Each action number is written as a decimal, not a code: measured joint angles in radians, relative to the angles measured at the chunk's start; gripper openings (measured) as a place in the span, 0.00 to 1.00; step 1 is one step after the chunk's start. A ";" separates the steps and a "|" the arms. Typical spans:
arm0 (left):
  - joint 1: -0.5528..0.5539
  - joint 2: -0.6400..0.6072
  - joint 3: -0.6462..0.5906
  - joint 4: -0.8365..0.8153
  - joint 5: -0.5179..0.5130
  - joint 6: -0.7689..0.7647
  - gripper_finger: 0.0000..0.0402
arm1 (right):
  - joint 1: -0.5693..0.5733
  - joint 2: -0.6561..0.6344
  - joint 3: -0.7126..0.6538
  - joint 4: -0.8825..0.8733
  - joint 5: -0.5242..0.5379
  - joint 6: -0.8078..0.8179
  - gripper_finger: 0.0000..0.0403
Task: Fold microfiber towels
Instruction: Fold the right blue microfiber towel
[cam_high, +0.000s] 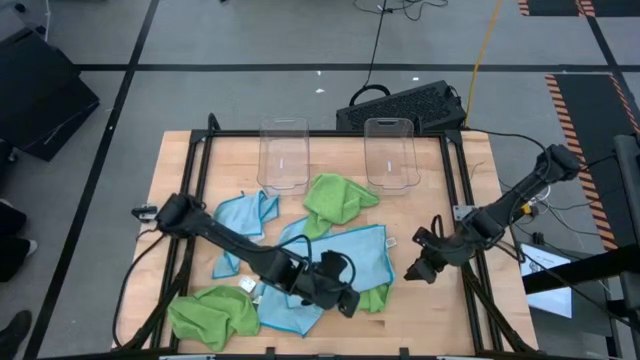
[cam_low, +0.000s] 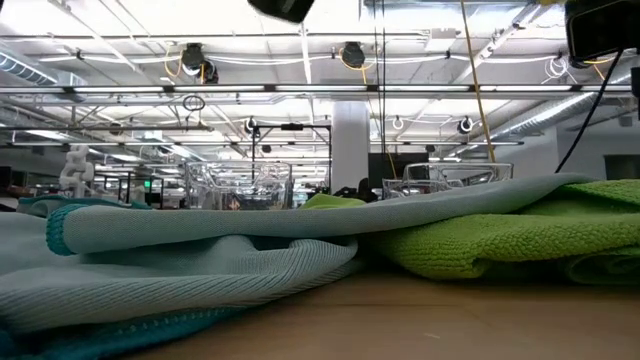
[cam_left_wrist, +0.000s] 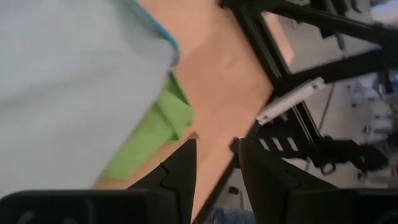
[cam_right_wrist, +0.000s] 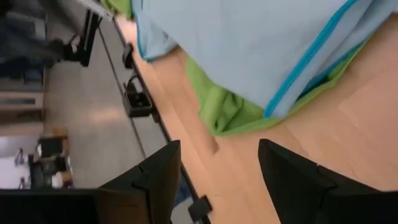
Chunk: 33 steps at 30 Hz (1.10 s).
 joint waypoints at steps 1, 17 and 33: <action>-0.006 0.001 0.007 0.001 0.000 0.019 0.30 | 0.008 0.003 0.000 -0.002 0.022 0.009 0.52; -0.001 0.003 0.007 -0.298 0.070 0.358 0.44 | 0.028 0.176 0.000 0.034 0.159 0.386 0.52; 0.178 0.024 -0.019 0.037 0.137 0.651 0.56 | -0.009 0.228 0.000 0.015 0.151 0.490 0.52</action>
